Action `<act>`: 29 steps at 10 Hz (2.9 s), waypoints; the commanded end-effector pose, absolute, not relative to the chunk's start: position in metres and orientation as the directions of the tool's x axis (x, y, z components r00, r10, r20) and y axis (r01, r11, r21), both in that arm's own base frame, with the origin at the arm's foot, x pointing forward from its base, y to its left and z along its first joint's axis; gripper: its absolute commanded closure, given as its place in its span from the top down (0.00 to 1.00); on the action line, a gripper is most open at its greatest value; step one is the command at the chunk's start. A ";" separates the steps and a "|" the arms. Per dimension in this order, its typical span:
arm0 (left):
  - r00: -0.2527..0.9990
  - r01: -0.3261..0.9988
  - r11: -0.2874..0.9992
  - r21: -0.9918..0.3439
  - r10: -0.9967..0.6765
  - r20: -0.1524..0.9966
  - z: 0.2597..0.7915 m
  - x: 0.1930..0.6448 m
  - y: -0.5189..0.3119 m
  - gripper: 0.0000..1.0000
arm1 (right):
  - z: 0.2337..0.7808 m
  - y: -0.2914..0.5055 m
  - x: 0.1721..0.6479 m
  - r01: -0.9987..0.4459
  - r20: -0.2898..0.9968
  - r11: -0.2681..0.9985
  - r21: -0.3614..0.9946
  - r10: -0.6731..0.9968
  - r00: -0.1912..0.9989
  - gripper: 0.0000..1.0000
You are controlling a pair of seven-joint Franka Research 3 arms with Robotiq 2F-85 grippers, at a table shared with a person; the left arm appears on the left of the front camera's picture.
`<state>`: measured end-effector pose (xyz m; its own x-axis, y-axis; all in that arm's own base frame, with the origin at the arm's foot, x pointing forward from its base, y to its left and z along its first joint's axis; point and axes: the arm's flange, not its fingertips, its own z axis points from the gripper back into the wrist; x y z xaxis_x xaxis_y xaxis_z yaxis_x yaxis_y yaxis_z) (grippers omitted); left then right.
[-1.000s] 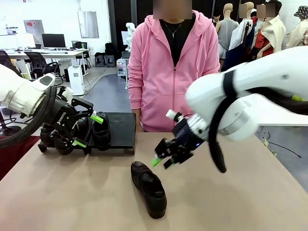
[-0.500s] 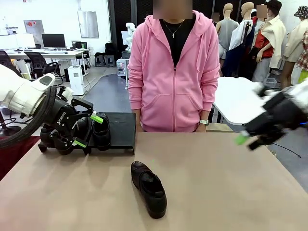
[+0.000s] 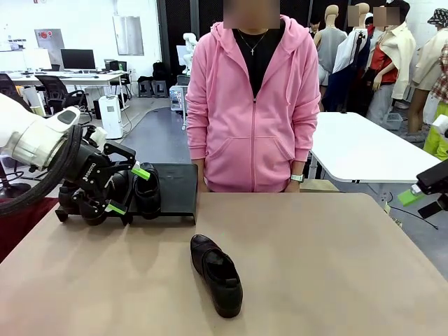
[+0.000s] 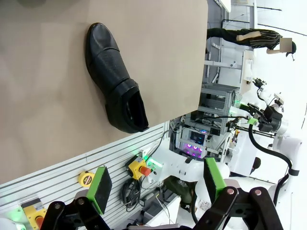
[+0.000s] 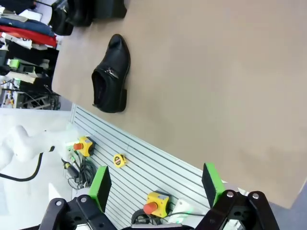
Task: Organize the shoes by placing them on the stand.
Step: Pick up one Shoe and place it in the middle of the table, then place the Shoe from the middle of the table onto the Shoes Stand.
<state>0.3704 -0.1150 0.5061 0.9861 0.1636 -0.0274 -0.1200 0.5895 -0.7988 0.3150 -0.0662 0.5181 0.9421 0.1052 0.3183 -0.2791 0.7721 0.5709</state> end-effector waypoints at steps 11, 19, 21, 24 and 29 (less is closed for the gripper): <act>0.987 -0.116 0.588 -0.800 0.157 -0.028 0.507 0.370 -0.114 1.00 | 0.520 -0.061 0.316 -0.297 0.322 0.767 0.568 0.125 0.938 1.00; 0.942 -0.310 0.917 -0.252 0.261 -0.211 0.494 0.384 -0.326 1.00 | 0.520 -0.061 0.316 -0.297 0.322 0.767 0.568 0.125 0.938 1.00; 0.927 -0.365 0.913 -0.183 0.338 -0.166 0.471 0.388 -0.336 1.00 | 0.520 -0.061 0.316 -0.297 0.322 0.767 0.568 0.125 0.938 1.00; 0.948 -0.309 0.936 -0.168 0.290 -0.128 0.429 0.376 -0.351 1.00 | 0.520 -0.061 0.316 -0.297 0.322 0.767 0.568 0.125 0.938 1.00; 0.974 -0.172 0.982 -0.075 0.158 -0.164 0.364 0.351 -0.369 1.00 | 0.520 -0.061 0.316 -0.297 0.322 0.767 0.568 0.125 0.938 1.00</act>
<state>0.3448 -0.3723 0.3701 0.9691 0.1851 -0.1630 -0.2027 0.9742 -0.0988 0.3154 -0.0626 0.5191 0.9407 0.1153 0.3192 -0.2869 0.7724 0.5667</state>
